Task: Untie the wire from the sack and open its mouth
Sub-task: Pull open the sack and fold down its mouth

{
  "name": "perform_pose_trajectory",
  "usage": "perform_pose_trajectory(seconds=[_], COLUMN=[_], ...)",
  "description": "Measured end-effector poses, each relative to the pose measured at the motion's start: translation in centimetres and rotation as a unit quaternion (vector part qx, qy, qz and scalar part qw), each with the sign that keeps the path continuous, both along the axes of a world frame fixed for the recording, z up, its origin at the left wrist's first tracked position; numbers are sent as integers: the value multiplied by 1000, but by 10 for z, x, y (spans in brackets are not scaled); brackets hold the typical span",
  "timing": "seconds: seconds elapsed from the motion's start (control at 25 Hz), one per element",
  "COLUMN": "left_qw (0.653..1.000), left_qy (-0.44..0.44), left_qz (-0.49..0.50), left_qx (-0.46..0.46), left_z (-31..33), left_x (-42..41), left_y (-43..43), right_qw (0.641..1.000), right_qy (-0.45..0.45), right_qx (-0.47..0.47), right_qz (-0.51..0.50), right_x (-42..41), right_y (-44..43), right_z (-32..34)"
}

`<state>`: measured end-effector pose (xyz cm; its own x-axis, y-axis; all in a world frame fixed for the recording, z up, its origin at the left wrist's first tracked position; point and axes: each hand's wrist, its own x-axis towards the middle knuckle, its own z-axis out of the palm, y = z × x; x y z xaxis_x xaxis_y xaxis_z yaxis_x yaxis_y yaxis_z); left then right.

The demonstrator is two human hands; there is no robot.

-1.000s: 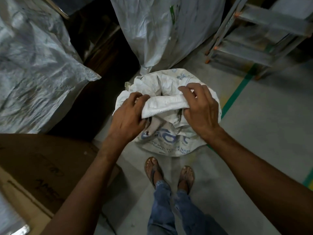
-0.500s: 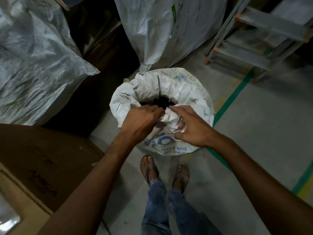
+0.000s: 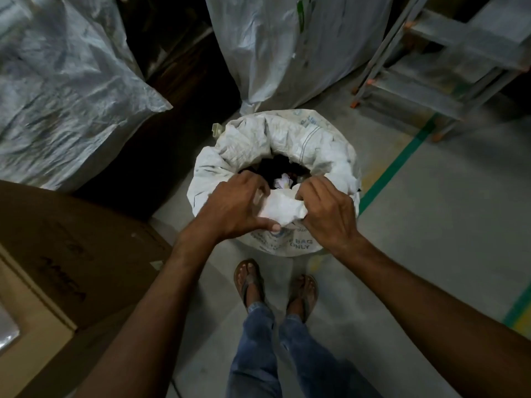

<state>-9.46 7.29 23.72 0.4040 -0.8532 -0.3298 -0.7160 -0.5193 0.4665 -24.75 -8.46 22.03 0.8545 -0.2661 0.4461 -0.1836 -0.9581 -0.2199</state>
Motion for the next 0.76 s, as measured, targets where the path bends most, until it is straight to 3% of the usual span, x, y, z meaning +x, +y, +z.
perform_pose_trajectory(seconds=[0.08,0.12,0.24,0.28,0.36,0.44,0.56,0.64,0.76], left_qw=[1000,999,983,978,967,964,989,993,987], left_qy=[4,-28,-158,-182,-215,-232,-143,-107,-158], left_qz=[-4,-24,-74,-81,-98,-98,-39,-10,-12], left_qx=[7,-2,-54,-66,-92,-85,-19,55,2], left_z=[-9,-13,-14,-11,-9,-9,-13,-12,-10], left_x=[-12,-20,-34,-36,-38,-41,-35,-35,-57], left_y=[-2,-2,11,19,37,56,75,70,29], right_qw=[999,993,910,900,913,933,984,994,995], right_qy=[33,95,323,370,395,351,171,83,30], right_qx=[22,66,242,209,62,-46,-57,-72,-95], right_qz=[5,27,94,98,81,63,3,-13,-13], right_x=[-10,-16,-34,-36,-34,-24,-23,-33,-52], right_y=[7,7,2,0,-1,0,3,7,12], right_z=[2,3,11,9,1,-3,-7,-8,-23])
